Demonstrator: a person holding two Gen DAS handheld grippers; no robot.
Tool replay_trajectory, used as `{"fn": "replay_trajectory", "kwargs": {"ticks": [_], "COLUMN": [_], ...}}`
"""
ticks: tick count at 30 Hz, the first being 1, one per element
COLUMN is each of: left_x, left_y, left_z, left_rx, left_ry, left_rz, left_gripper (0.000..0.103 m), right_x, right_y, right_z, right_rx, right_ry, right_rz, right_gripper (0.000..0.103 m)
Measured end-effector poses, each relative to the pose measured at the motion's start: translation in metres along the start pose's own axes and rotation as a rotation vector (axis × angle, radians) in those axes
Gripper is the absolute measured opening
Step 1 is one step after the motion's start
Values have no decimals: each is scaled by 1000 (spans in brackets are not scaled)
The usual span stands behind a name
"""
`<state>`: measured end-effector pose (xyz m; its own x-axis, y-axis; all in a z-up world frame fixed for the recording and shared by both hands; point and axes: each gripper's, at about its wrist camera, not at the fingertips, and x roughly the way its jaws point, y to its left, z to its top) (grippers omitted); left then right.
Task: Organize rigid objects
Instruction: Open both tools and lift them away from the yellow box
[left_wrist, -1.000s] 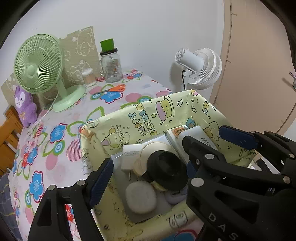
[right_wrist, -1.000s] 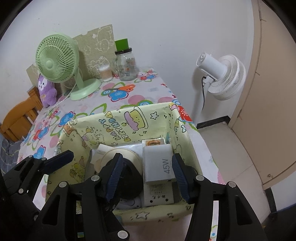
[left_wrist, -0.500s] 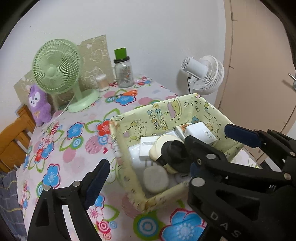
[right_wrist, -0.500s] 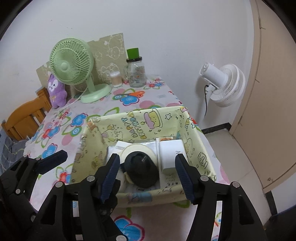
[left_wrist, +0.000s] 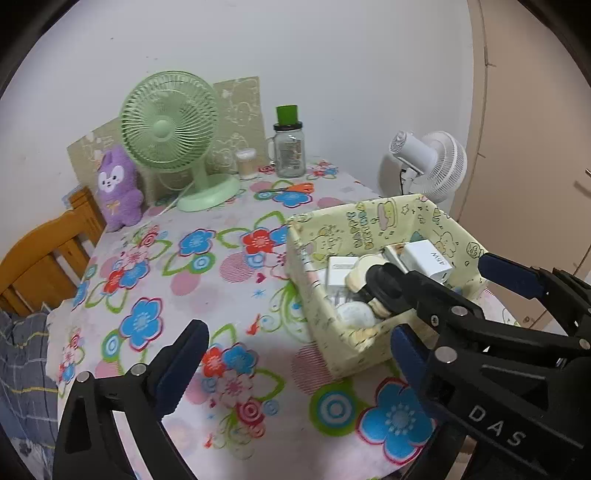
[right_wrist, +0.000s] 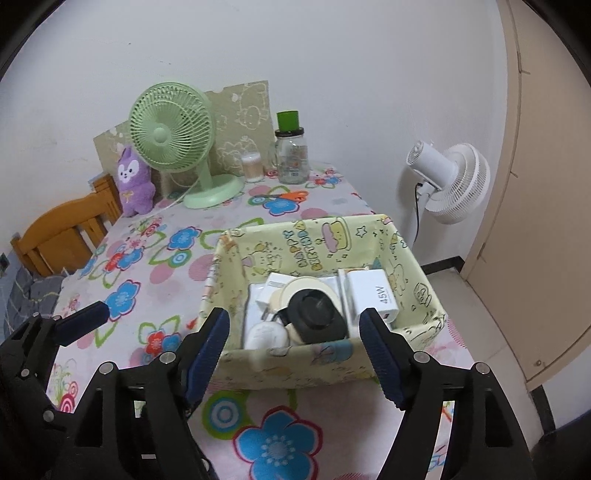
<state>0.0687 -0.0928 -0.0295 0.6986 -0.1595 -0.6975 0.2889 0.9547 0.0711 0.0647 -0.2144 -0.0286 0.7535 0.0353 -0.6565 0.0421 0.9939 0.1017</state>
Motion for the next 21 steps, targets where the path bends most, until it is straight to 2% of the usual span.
{"fn": "replay_trajectory", "kwargs": {"ticks": [9,14,21], "left_x": [-23,-36,-54], "left_y": [26,42,56], "left_z": [-16,-26,-43], "left_rx": [-53,-97,-135], "left_ry": [-33,-53,-92], "left_rz": [21,48,100], "left_gripper": [103,103,103], "right_x": [-20,-36,-46], "right_y": [20,31,42], "right_z": [-9,-14,-22], "right_rx": [-29,-62,-84], "right_ry": [-49,-129,-165], "right_rz": [13,16,37], "right_gripper": [86,96,99]}}
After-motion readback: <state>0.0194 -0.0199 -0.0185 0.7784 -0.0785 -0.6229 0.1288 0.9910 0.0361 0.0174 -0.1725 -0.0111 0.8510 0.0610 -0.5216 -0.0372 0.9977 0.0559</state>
